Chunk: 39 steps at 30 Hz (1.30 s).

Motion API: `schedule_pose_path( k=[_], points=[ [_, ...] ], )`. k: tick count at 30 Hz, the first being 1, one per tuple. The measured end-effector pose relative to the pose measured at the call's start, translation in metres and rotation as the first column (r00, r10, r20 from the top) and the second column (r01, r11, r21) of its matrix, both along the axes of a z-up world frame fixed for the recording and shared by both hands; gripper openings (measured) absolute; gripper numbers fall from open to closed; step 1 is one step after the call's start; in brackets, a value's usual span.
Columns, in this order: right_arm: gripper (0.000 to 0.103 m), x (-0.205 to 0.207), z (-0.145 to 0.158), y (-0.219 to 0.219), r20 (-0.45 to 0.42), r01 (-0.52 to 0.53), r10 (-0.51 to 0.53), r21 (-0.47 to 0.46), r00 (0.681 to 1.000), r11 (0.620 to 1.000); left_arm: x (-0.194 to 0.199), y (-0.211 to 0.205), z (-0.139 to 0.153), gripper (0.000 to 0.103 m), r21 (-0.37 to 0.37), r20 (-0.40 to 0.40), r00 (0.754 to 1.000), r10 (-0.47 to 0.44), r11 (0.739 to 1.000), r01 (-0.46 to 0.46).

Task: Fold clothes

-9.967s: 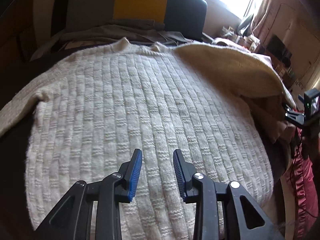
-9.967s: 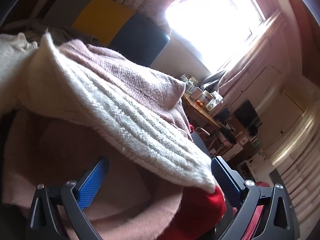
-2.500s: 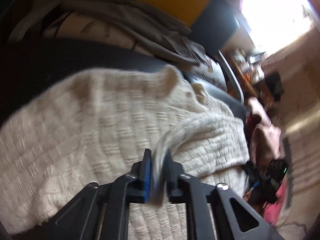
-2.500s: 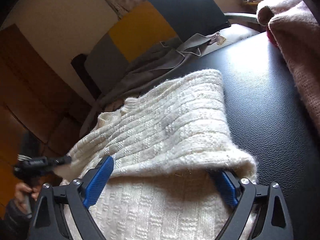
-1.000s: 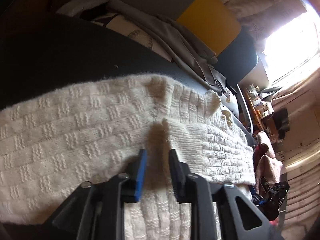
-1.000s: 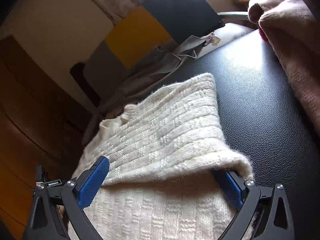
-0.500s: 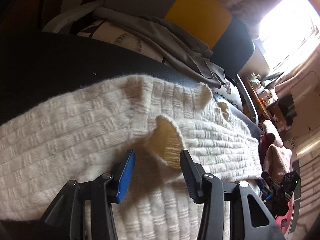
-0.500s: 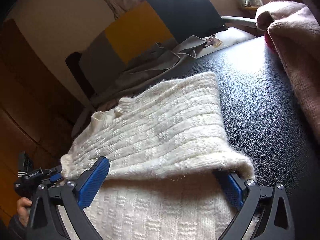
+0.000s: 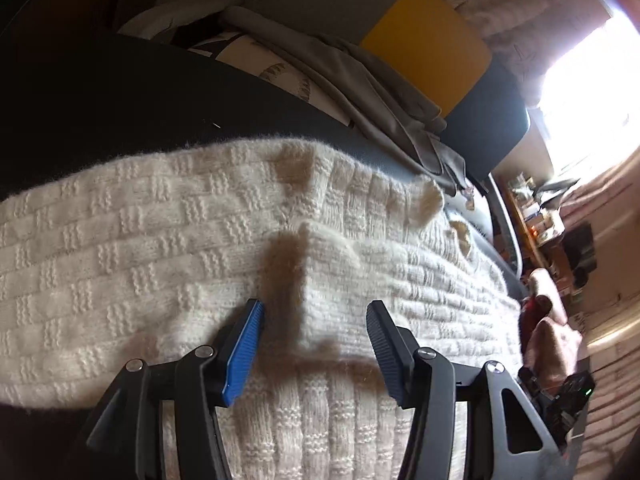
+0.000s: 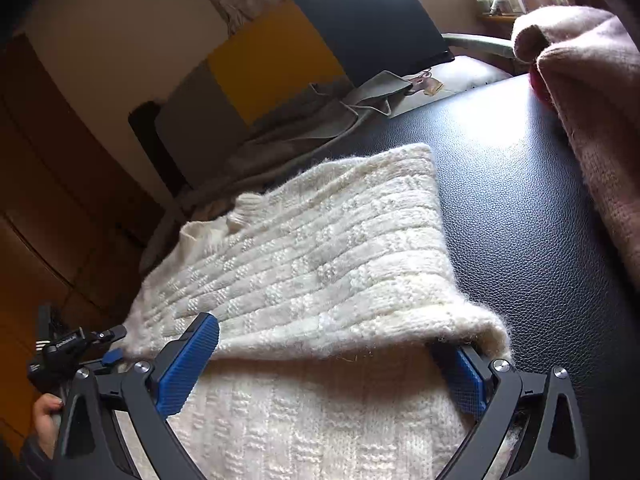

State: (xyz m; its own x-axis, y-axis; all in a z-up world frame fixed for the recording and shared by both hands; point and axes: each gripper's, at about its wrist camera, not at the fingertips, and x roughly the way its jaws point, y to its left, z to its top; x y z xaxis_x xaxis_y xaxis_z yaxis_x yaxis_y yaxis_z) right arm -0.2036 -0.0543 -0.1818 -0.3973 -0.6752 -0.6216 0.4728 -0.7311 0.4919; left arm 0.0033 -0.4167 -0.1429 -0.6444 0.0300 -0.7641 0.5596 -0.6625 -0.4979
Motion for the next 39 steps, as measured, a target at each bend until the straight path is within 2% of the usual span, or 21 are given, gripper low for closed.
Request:
schedule_pose_path(
  k=[4,7,9,11,15,19,20,23,26,30,33,34,35,37,39],
  points=[
    [0.103,0.003,0.001,-0.008,-0.02,-0.004,0.005,0.076,1.0,0.997,-0.009,0.01,0.003,0.05,-0.087,0.048,0.999,-0.019,0.996,0.023],
    [0.103,0.002,0.001,-0.007,-0.02,-0.006,0.008,0.079,1.0,0.997,-0.013,0.009,0.004,0.034,-0.094,0.049,0.999,-0.004,0.995,0.009],
    [0.103,0.001,0.0,-0.005,-0.016,-0.007,0.008,0.067,1.0,0.998,-0.013,0.007,0.004,0.014,-0.089,0.038,0.999,0.003,0.996,0.0],
    [0.103,-0.001,0.0,0.001,-0.002,-0.007,0.007,0.024,1.0,1.0,-0.014,0.006,0.005,0.007,-0.084,0.024,1.0,0.011,0.996,-0.009],
    [0.103,-0.004,0.0,0.008,0.026,-0.003,0.004,-0.042,1.0,0.999,-0.013,0.002,0.012,0.006,-0.085,-0.035,0.998,0.045,0.995,-0.048],
    [0.103,-0.002,0.006,0.008,0.038,0.026,-0.024,-0.051,0.999,0.998,-0.006,-0.004,0.019,0.006,-0.111,-0.059,0.996,0.066,0.991,-0.072],
    [0.103,0.0,0.011,0.006,0.018,0.02,-0.019,-0.055,1.0,0.998,-0.005,-0.005,0.02,0.006,-0.121,-0.06,0.996,0.068,0.99,-0.075],
    [0.103,0.006,0.024,0.002,-0.041,0.0,-0.003,-0.067,0.999,0.998,0.0,-0.009,0.016,0.006,-0.125,-0.043,0.996,0.081,0.988,-0.086],
    [0.103,0.009,0.025,-0.006,-0.042,-0.035,0.033,-0.04,0.999,0.999,0.005,-0.012,0.008,0.006,-0.132,-0.009,0.995,0.098,0.986,-0.099],
    [0.103,0.006,0.015,0.005,0.019,-0.025,0.025,-0.041,0.999,0.999,0.008,-0.009,0.002,0.006,-0.155,0.031,0.994,0.109,0.983,-0.103],
    [0.103,0.004,0.007,0.014,0.066,-0.016,0.019,-0.042,0.998,0.999,0.017,-0.009,0.011,0.012,-0.186,0.038,0.988,0.152,0.972,-0.142],
    [0.103,0.007,0.01,0.016,0.076,-0.033,0.036,-0.035,0.996,0.999,0.02,-0.008,0.016,0.02,-0.207,0.038,0.985,0.169,0.966,-0.157],
    [0.103,0.009,0.014,0.018,0.086,-0.051,0.053,-0.028,0.995,0.998,0.025,-0.006,0.025,0.02,-0.244,0.028,0.983,0.182,0.955,-0.17],
    [0.103,0.013,0.021,0.023,0.107,-0.085,0.087,-0.015,0.99,0.996,0.03,-0.001,0.038,0.024,-0.267,-0.01,0.987,0.16,0.951,-0.157],
    [0.103,0.024,0.036,0.028,0.042,-0.114,0.114,0.001,0.993,0.993,0.025,0.011,0.048,0.028,-0.296,-0.039,0.993,0.108,0.948,-0.115]
  ],
)
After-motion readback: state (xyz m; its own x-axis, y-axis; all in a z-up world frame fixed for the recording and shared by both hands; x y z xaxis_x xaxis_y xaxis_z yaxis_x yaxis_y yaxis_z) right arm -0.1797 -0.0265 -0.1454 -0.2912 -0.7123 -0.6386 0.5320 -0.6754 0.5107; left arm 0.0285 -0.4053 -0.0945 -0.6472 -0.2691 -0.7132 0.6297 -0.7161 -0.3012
